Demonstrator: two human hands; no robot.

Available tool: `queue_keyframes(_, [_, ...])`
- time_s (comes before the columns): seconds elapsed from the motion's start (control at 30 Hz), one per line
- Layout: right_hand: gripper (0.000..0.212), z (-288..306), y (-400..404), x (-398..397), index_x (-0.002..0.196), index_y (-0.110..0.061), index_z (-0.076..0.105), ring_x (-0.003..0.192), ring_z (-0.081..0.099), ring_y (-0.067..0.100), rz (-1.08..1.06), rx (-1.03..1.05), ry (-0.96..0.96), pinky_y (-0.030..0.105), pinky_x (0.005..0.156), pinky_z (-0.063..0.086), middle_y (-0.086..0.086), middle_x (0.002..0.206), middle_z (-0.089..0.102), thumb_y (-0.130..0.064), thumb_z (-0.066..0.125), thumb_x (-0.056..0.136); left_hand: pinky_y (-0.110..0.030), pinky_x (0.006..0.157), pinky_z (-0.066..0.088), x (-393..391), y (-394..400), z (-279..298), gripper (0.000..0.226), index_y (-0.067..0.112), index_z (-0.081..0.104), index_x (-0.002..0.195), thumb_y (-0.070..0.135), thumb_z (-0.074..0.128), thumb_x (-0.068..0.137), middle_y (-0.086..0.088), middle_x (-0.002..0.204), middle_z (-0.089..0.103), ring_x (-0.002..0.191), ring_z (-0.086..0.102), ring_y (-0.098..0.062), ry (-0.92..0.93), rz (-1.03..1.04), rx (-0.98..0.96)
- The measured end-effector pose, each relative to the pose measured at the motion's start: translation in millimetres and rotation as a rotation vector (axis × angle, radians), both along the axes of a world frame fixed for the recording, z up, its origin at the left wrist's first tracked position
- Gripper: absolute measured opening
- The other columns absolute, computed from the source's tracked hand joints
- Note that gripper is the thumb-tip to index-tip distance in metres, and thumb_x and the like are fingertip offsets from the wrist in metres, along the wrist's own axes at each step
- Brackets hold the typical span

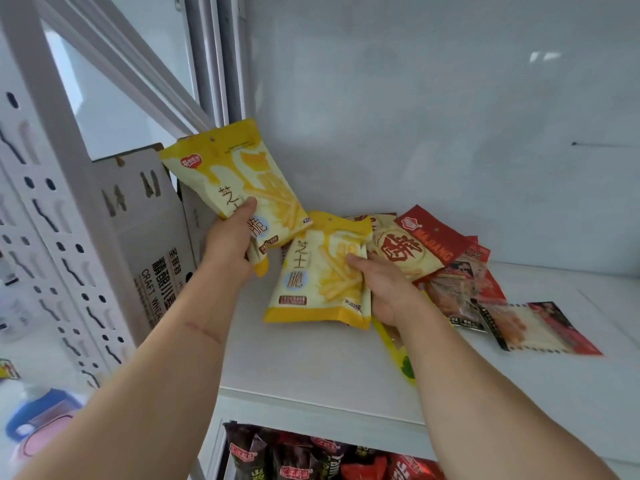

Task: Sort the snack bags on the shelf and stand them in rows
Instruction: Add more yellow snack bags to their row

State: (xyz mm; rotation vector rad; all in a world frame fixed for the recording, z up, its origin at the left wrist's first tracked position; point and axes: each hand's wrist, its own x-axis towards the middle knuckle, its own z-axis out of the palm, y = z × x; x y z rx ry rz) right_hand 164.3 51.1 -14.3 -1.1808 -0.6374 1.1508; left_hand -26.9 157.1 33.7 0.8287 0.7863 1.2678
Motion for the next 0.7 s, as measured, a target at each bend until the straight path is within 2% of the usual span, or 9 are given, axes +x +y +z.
queue_keyframes(0.07, [0.035,0,-1,2,0.129,-0.010,0.059,0.096,0.074,0.028,-0.026,0.023,0.057,0.046,0.073,0.062,0.013,0.112,0.074,-0.017,0.065,0.095,-0.041,0.076,0.062,5,-8,-1,0.031,0.018,0.068,0.116,0.028,0.076,0.088,-0.004,0.106,0.077,0.088,0.077,-0.021,-0.017,-0.027,-0.010])
queue_keyframes(0.17, [0.036,1,-3,1,0.127,-0.009,0.062,0.101,0.072,0.031,0.018,0.012,0.118,0.053,0.087,0.057,0.014,0.112,0.074,-0.020,0.068,0.093,-0.041,0.070,0.062,14,-21,-1,0.033,0.017,0.067,0.116,0.029,0.077,0.087,-0.004,0.098,0.079,0.083,0.077,-0.023,-0.027,-0.066,-0.036])
queue_keyframes(0.23, [0.038,2,-5,5,0.126,-0.008,0.063,0.102,0.072,0.033,0.029,-0.003,0.140,0.056,0.092,0.054,0.016,0.112,0.073,-0.024,0.069,0.092,-0.038,0.065,0.062,19,-31,0,0.029,0.016,0.068,0.114,0.027,0.075,0.089,-0.004,0.094,0.079,0.080,0.078,-0.022,-0.045,-0.081,-0.044])
queue_keyframes(0.3, [0.039,4,-10,12,0.126,-0.009,0.063,0.101,0.072,0.034,0.035,-0.024,0.138,0.058,0.090,0.054,0.017,0.112,0.073,-0.028,0.068,0.093,-0.039,0.065,0.062,23,-40,1,0.029,0.015,0.068,0.117,0.025,0.074,0.090,-0.006,0.096,0.079,0.082,0.077,-0.024,-0.079,-0.121,-0.048])
queue_keyframes(0.4, [0.038,10,-21,20,0.123,-0.011,0.066,0.099,0.072,0.035,0.034,-0.049,0.074,0.060,0.090,0.054,0.017,0.109,0.074,-0.032,0.070,0.091,-0.048,0.077,0.061,31,-51,2,0.032,0.015,0.067,0.120,0.025,0.073,0.091,-0.008,0.103,0.078,0.088,0.077,-0.027,-0.092,-0.198,-0.032])
queue_keyframes(0.5, [0.025,17,-43,36,0.113,-0.013,0.067,0.091,0.074,0.034,-0.069,-0.034,0.003,0.058,0.083,0.057,0.016,0.101,0.076,-0.023,0.072,0.090,-0.052,0.084,0.059,41,-65,6,0.031,0.013,0.068,0.119,0.024,0.073,0.091,-0.009,0.105,0.078,0.091,0.076,-0.028,-0.077,-0.282,-0.020])
queue_keyframes(0.6, [0.027,21,-72,69,0.116,-0.010,0.067,0.091,0.074,0.035,-0.206,-0.020,-0.012,0.059,0.081,0.057,0.018,0.102,0.075,-0.018,0.071,0.090,-0.048,0.075,0.063,48,-78,9,0.019,0.013,0.069,0.112,0.019,0.068,0.094,-0.008,0.096,0.079,0.087,0.077,-0.025,-0.067,-0.390,-0.002])
queue_keyframes(0.7, [0.033,20,-109,104,0.122,-0.012,0.064,0.096,0.073,0.037,-0.327,0.006,-0.008,0.062,0.085,0.055,0.017,0.108,0.074,-0.019,0.070,0.091,-0.045,0.065,0.064,57,-89,5,0.021,0.012,0.068,0.116,0.016,0.065,0.095,-0.010,0.102,0.078,0.089,0.076,-0.024,-0.018,-0.546,0.038])
